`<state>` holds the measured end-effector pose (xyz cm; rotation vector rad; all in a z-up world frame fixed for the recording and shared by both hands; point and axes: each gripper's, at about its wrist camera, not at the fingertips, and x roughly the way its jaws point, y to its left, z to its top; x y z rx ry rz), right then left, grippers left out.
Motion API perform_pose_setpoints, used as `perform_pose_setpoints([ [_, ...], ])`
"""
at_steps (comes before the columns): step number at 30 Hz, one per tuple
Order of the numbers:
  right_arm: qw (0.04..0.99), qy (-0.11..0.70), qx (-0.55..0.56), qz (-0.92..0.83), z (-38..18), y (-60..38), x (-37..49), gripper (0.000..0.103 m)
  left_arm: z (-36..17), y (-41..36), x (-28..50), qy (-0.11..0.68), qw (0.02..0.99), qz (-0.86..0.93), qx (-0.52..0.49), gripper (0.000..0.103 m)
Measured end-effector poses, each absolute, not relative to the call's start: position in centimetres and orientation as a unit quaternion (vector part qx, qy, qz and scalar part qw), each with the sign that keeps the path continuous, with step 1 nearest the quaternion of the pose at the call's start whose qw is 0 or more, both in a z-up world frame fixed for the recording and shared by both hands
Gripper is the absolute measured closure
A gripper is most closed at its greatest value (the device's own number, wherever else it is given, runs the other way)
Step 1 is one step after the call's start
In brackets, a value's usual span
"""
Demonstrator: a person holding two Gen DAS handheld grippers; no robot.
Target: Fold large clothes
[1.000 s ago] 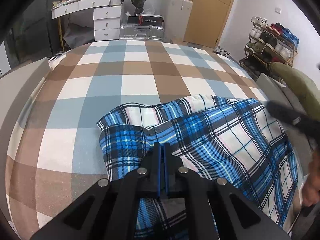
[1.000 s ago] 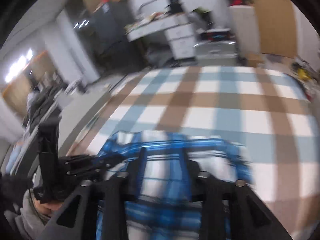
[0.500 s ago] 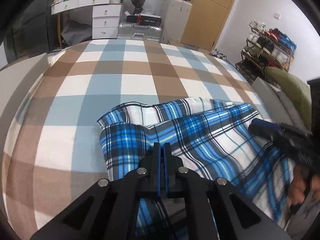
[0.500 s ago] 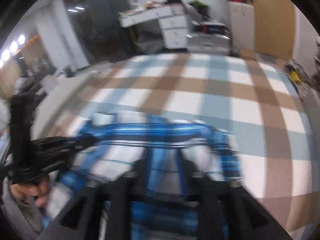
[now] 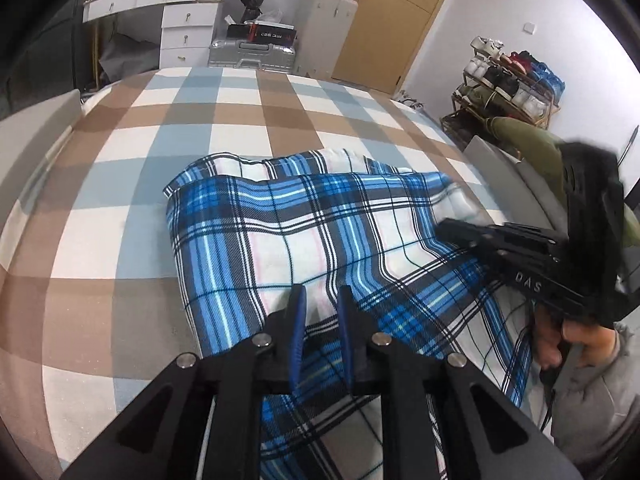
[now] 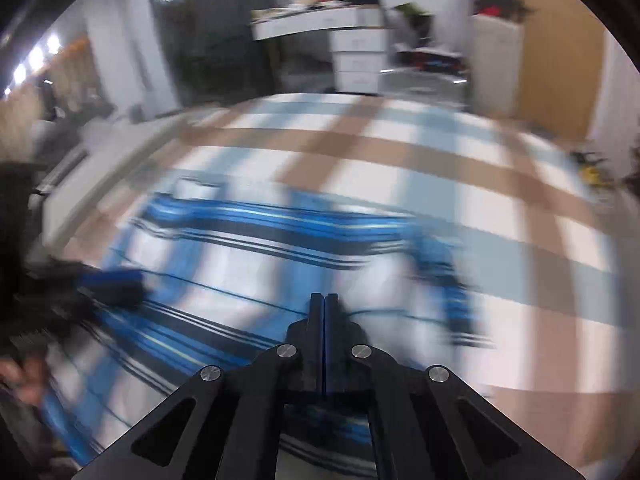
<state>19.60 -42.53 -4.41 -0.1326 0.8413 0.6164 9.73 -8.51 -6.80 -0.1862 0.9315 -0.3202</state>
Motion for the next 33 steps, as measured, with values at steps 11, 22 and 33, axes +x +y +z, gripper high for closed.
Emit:
perform_pose_setpoints([
  [11,0.827,0.389,-0.073,0.399,-2.6,-36.4,13.8,0.080,-6.8,-9.1,9.6,0.444,0.882,-0.140,-0.079,0.092],
  [22,0.856,0.410,-0.033,0.313,-5.3,-45.9,16.4,0.103,-7.0,-8.8,9.5,0.442,0.879,-0.154,-0.092,0.092],
  [33,0.865,0.351,-0.055,0.354,-2.5,-40.8,11.9,0.069,-5.7,-13.3,4.2,0.442,0.877,-0.189,0.005,0.087],
])
